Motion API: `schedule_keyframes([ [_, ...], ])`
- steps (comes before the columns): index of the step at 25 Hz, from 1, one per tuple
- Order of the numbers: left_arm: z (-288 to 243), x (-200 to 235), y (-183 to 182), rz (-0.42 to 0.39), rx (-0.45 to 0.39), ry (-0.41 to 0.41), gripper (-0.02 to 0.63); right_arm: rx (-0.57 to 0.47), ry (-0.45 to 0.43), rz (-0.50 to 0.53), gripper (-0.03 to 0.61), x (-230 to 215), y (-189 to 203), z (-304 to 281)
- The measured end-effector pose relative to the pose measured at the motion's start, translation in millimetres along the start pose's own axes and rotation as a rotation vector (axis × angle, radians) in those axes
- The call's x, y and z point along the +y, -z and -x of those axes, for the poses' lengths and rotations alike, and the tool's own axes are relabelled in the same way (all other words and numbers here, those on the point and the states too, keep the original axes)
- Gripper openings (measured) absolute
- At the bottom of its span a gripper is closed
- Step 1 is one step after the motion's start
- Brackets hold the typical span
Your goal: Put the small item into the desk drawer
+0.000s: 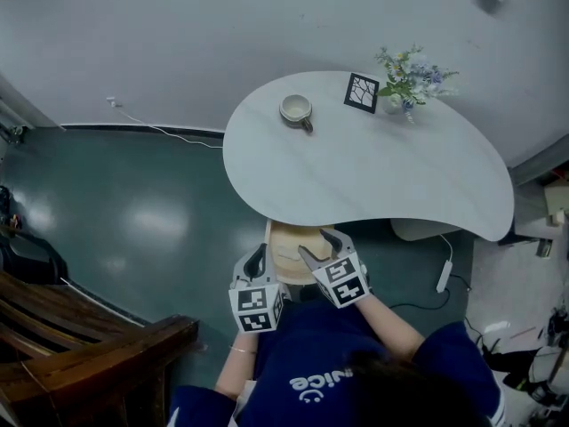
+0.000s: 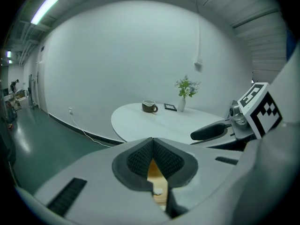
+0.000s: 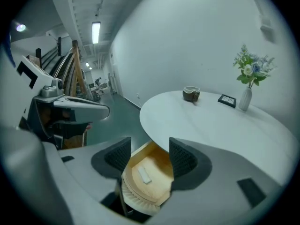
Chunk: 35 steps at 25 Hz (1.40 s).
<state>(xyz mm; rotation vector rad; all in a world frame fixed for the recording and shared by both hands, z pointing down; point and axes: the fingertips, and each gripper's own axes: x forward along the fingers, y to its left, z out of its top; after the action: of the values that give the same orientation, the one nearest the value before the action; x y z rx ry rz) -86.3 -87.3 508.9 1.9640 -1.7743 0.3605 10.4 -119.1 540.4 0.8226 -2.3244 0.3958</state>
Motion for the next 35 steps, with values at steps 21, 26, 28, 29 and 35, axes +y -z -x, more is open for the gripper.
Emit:
schedule_keyframes([
  [21,12.5,-31.0,-55.5,-0.105,-0.141,0.136,0.003,-0.258,0.212,-0.124,0.252,-28.1,-38.4,73.8],
  [26,15.7,-32.8,-58.3,-0.113,-0.143,0.146,0.003,-0.289,0.249,-0.11,0.205,-29.3,-41.9,80.8],
  [28,17.2,-33.0,-58.1,-0.109,-0.142,0.149,0.003,-0.302,0.258,-0.111,0.175,-28.8,-43.8,83.2],
  [29,17.8,-32.9,-57.3,-0.109,-0.143,0.152,0.003,-0.307,0.259,-0.113,0.169,-27.9,-44.6,83.9],
  [35,22.6,-29.7,-55.0,-0.112,-0.145,0.162,0.003,-0.326,0.287,-0.116,0.082,-22.9,-46.1,87.0],
])
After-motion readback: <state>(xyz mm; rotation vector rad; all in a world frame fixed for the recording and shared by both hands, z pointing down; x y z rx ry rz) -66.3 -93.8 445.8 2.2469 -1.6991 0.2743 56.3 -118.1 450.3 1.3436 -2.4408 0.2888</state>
